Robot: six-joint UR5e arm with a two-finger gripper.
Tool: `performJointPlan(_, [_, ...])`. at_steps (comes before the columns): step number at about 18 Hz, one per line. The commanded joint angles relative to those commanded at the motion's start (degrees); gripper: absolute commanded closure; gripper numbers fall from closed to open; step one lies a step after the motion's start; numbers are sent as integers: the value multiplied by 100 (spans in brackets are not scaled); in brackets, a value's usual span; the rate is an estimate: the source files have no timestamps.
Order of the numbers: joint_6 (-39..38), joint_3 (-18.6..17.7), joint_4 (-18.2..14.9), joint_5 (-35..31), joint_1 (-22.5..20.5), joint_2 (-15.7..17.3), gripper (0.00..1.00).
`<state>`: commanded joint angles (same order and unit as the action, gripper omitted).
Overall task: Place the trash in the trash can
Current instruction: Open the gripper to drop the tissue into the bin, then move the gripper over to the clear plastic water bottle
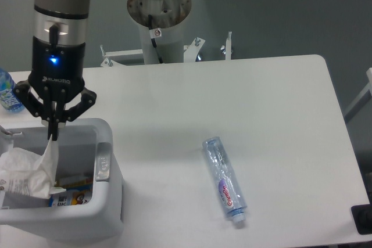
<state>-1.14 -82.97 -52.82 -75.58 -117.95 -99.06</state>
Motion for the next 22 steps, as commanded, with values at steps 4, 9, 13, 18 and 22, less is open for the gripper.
performJointPlan(4, [0,79,-44,-526,0,45,0])
performJointPlan(9, [299,62,-97,-1117,-9,106,0])
performJointPlan(13, [299,105,-88,-1475,-114,89,0])
performJointPlan(18, [447,202,-184,-2083,-1052,54,0])
performJointPlan(22, [939,737,-1008,-2084,-1853,-157,0])
